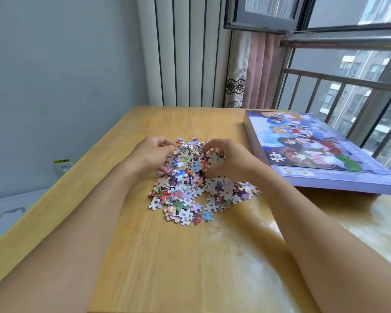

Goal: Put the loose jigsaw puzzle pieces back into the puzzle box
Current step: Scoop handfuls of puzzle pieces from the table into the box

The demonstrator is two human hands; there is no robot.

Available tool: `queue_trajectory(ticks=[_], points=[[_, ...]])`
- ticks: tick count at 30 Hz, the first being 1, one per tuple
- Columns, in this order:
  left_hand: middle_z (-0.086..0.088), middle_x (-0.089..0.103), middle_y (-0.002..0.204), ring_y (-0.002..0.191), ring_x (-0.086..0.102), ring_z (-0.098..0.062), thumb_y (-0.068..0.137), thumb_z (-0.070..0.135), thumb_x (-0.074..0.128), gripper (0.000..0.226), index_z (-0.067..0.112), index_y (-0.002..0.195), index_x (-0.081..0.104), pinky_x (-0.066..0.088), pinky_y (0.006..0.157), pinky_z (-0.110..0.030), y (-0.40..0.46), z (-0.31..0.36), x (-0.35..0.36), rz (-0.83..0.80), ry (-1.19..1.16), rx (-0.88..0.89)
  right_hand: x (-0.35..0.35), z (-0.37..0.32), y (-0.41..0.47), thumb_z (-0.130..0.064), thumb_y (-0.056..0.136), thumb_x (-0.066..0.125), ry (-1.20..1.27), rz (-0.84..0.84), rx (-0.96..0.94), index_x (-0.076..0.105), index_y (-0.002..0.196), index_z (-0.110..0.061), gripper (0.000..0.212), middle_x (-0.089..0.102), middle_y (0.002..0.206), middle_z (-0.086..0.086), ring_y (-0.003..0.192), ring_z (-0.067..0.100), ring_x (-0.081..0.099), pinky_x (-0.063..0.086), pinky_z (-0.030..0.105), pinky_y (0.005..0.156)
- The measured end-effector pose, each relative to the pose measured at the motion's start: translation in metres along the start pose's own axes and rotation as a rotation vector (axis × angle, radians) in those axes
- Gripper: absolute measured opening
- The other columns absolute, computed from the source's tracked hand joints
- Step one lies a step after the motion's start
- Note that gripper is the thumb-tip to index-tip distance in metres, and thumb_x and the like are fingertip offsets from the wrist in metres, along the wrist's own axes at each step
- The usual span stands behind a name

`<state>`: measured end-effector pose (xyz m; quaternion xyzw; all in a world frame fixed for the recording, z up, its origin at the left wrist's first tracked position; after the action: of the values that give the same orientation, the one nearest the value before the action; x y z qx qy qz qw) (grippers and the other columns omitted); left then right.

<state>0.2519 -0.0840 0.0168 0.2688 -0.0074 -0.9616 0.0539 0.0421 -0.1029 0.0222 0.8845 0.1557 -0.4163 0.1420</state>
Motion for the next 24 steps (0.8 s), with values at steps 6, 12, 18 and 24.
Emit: queue_trajectory(ticks=[6,12,18,24], points=[[0.01,0.067,0.097,0.084,0.063,-0.009,0.096,0.031,0.06,0.014,0.023,0.103,0.069,0.055,0.071,-0.029,-0.004,0.013,-0.01,0.333,0.063,0.204,-0.012,0.01,-0.003,-0.009,0.07,0.09,0.337,0.172,0.105,0.068,0.118,-0.021,0.054,0.063,0.099,0.002,0.078,0.016,0.06,0.049,0.023,0.057],[0.012,0.069,0.098,0.087,0.067,-0.005,0.093,0.035,0.068,0.015,0.025,0.104,0.069,0.054,0.069,-0.023,-0.013,0.022,0.019,0.189,0.016,0.314,-0.009,0.018,-0.001,-0.01,0.074,0.088,0.864,0.274,0.277,0.065,0.122,-0.012,0.053,0.069,0.107,0.017,0.084,0.024,0.074,0.063,0.037,0.07],[-0.008,0.071,0.108,0.092,0.074,-0.021,0.082,0.03,0.08,0.043,0.011,0.117,0.064,0.062,0.069,-0.037,-0.017,0.026,0.047,-0.02,-0.415,0.155,0.014,0.012,0.002,-0.01,0.088,0.076,1.379,0.153,0.374,0.067,0.116,0.003,0.032,0.07,0.1,0.013,0.083,0.019,0.068,0.058,0.027,0.07],[-0.01,0.067,0.119,0.098,0.073,-0.021,0.062,0.026,0.087,0.072,0.008,0.127,0.062,0.062,0.079,-0.036,-0.016,0.021,0.056,-0.089,-0.483,0.132,0.024,0.01,0.0,-0.011,0.09,0.074,1.426,0.191,0.398,0.059,0.128,0.004,0.043,0.071,0.096,0.012,0.068,0.018,0.072,0.057,0.027,0.059]])
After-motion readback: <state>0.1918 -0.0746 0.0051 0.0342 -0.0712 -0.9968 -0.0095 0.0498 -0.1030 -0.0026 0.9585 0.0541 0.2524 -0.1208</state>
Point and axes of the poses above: each hand's wrist, its own y-axis towards the middle knuckle, its own x-axis out of the palm, z = x × y, the point moved 4 cm from there along y, towards the middle knuckle
